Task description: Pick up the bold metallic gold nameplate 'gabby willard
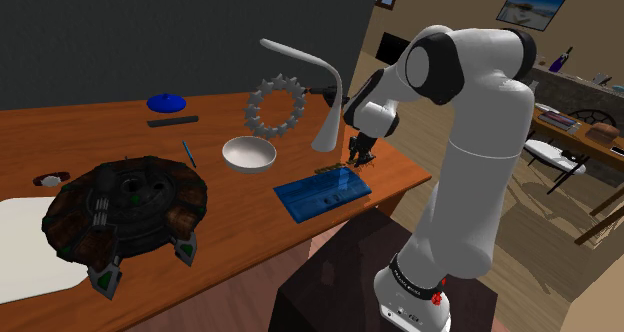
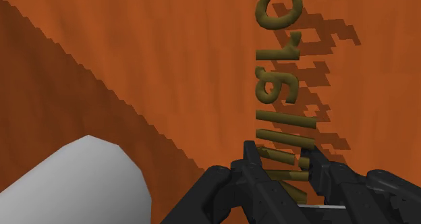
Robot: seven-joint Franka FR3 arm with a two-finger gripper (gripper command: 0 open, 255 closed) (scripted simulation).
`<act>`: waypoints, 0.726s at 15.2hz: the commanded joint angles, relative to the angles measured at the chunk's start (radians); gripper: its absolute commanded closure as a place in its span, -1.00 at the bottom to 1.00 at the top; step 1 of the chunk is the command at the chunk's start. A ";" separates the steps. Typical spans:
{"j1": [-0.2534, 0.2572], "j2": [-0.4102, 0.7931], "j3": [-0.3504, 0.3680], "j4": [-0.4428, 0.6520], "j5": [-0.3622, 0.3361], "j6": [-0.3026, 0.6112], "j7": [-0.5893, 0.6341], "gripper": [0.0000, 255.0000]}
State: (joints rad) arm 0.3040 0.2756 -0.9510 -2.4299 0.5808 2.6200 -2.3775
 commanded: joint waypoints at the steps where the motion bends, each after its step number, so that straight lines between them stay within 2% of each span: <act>1: 0.000 0.000 0.000 -0.001 0.000 0.000 0.000 1.00; 4: -0.005 0.006 0.007 0.002 0.008 0.001 -0.005 1.00; 11: 0.127 -0.117 -0.152 -0.008 -0.205 -0.047 0.150 1.00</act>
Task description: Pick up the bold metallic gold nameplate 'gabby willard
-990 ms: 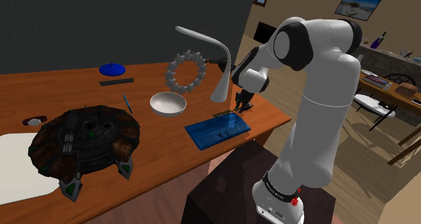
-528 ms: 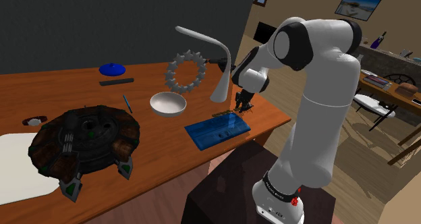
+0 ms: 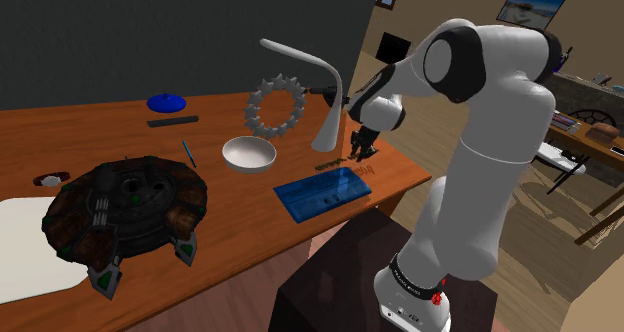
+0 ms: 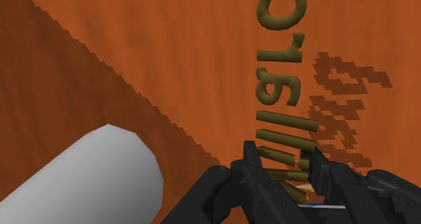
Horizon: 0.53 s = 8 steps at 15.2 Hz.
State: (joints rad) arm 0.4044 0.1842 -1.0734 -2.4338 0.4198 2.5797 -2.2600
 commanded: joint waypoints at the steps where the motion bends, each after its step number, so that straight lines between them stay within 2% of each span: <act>1: 0.046 -0.047 -0.053 -0.004 -0.081 -0.014 0.059 1.00; 5: 0.115 -0.152 -0.135 -0.001 -0.261 -0.046 0.190 1.00; 8: 0.117 -0.243 -0.145 0.007 -0.411 -0.081 0.299 1.00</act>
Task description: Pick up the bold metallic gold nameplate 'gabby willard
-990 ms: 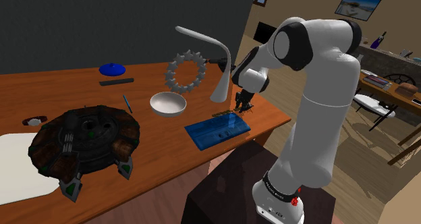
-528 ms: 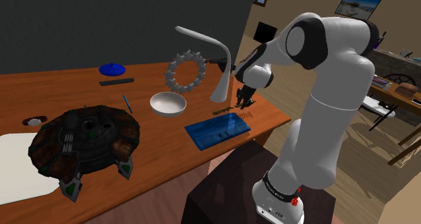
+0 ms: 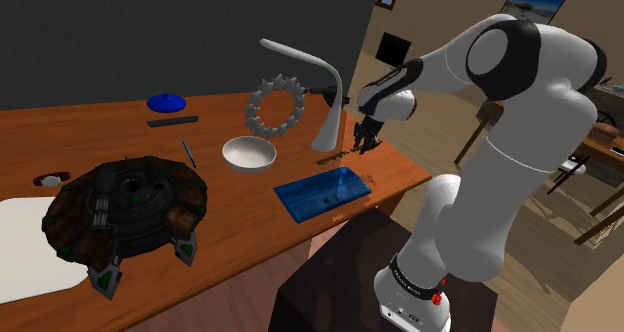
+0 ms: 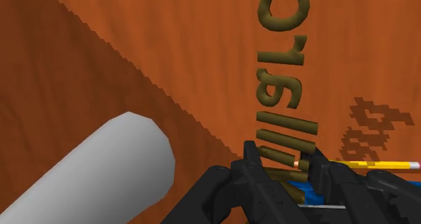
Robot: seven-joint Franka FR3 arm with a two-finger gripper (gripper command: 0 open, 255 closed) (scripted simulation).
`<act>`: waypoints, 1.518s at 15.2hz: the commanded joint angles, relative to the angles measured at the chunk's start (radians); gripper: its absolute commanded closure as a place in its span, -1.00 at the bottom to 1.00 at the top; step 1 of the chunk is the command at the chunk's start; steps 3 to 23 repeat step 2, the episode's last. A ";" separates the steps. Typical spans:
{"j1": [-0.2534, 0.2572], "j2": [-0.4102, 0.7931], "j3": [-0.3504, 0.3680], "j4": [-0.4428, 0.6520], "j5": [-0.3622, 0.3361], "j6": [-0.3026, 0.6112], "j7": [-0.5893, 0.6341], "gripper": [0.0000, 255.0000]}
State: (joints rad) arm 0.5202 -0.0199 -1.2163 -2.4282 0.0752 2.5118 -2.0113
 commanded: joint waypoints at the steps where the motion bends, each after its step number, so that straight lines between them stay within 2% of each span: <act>1: -0.006 -0.043 0.006 0.002 -0.071 -0.016 0.054 1.00; 23: -0.010 -0.042 0.009 0.002 -0.070 -0.016 0.053 1.00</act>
